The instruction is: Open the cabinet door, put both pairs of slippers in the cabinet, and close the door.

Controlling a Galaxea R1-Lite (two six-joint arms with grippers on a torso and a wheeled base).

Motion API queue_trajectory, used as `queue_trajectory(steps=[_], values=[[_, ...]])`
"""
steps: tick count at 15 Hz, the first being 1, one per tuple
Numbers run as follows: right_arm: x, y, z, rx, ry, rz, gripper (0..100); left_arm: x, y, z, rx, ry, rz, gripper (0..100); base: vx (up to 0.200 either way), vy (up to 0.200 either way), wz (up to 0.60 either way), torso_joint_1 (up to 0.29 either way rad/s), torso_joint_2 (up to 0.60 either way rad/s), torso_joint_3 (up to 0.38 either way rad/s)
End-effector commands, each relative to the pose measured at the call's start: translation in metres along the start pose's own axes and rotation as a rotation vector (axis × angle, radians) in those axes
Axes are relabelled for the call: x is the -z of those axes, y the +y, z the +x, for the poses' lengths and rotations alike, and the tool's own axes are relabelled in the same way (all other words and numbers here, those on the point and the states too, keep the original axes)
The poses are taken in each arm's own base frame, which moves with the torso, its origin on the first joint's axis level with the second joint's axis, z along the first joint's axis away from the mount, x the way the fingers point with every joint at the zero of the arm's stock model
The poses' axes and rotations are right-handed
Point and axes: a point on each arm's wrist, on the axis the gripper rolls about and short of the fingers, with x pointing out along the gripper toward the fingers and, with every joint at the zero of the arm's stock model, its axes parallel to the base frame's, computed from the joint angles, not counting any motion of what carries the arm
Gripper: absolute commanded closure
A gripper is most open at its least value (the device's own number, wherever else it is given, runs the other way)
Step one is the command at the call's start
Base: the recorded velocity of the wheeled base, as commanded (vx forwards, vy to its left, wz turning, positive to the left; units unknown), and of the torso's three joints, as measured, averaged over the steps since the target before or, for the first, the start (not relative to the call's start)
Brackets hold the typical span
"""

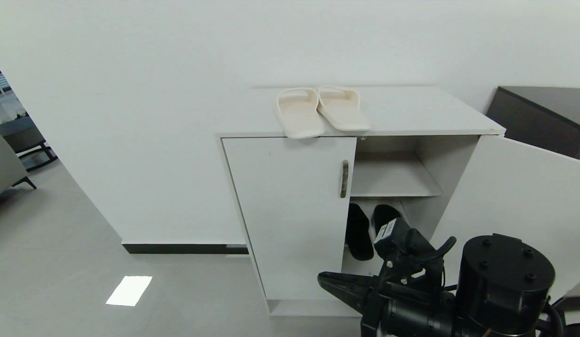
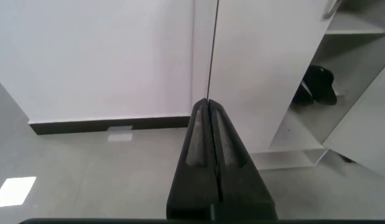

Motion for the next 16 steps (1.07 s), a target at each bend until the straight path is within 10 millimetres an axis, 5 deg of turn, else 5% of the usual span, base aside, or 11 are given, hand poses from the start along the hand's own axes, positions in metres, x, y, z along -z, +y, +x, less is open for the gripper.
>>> queue_trajectory(steps=[1, 16], values=[[0.001, 0.000, 0.001, -0.001, 0.003, 0.000, 100, 0.000, 0.000, 0.000, 0.000, 0.002, -0.002, 100, 0.000, 0.000, 0.00, 0.212, -0.49, -0.266], [-0.005, 0.011, -0.008, -0.038, -0.007, -0.015, 100, 0.000, 0.000, 0.000, 0.000, 0.002, -0.002, 100, 0.000, 0.000, 0.00, 0.249, -0.54, -0.296]])
